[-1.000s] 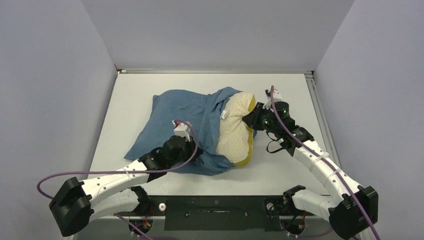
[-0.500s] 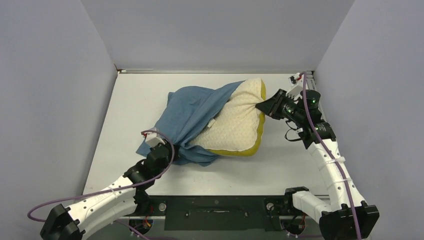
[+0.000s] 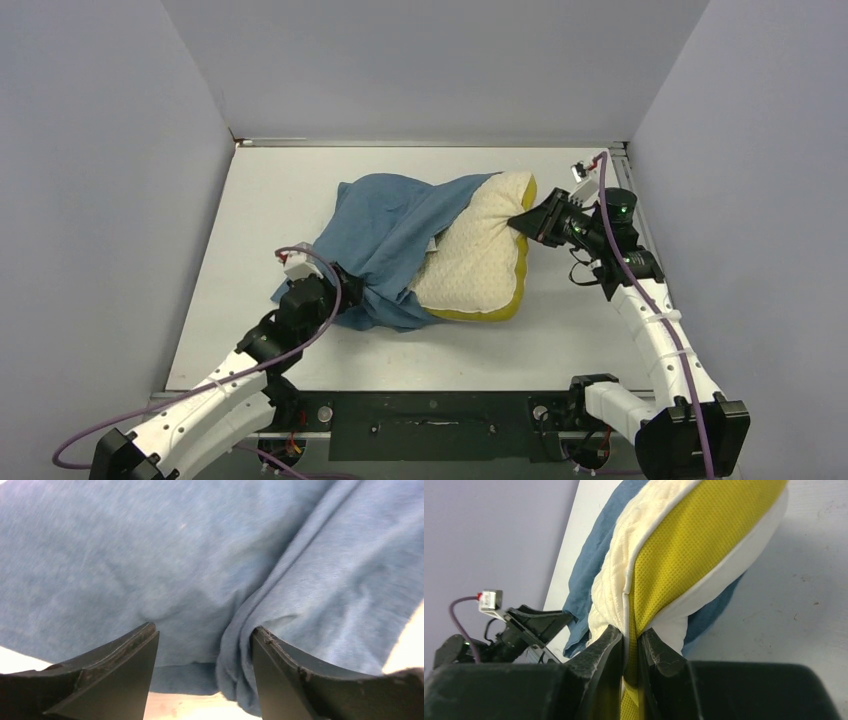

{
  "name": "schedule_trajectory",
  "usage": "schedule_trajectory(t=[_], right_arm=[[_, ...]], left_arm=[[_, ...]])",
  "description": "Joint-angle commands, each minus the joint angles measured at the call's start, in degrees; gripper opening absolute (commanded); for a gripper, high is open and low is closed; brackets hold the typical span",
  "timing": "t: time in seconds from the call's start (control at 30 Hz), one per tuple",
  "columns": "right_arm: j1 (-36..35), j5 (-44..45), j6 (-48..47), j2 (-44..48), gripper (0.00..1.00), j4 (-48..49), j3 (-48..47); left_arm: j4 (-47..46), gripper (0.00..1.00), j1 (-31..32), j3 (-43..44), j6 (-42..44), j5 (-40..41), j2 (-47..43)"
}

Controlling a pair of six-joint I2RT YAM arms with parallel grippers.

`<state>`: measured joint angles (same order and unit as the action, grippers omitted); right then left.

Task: Remove the pillowcase from the pillow

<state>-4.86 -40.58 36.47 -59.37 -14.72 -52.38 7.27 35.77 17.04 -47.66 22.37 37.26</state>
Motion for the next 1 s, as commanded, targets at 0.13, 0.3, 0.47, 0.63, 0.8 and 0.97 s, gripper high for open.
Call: schedule_trajectory(t=[0.13, 0.3, 0.47, 0.63, 0.8, 0.97], right_arm=[[-1.8, -2.1, -3.1, 0.6, 0.05, 7.6, -1.0], [-5.5, -1.0, -4.9, 0.7, 0.05, 6.9, -1.5], [-10.9, 1.1, -6.8, 0.7, 0.05, 6.3, -2.5], [-13.3, 1.3, -7.5, 0.6, 0.05, 5.9, -3.2], [-14.8, 1.5, -8.4, 0.6, 0.05, 4.7, -4.1], [-15.6, 2.4, -9.0, 1.0, 0.05, 3.5, -4.2]], left_arm=[[-6.4, 0.76, -0.5, 17.3, 8.3, -9.9, 10.8], [-10.9, 0.8, -0.6, 26.4, 11.2, -13.2, 19.9], [-16.0, 0.8, -0.9, 33.9, 13.4, -16.8, 28.6], [-18.5, 0.8, -1.2, 43.5, 17.3, -23.6, 39.0], [-18.6, 0.79, -1.8, 53.3, 19.4, -27.4, 50.0], [-14.3, 0.74, -1.9, 63.7, 20.2, -33.5, 61.1]])
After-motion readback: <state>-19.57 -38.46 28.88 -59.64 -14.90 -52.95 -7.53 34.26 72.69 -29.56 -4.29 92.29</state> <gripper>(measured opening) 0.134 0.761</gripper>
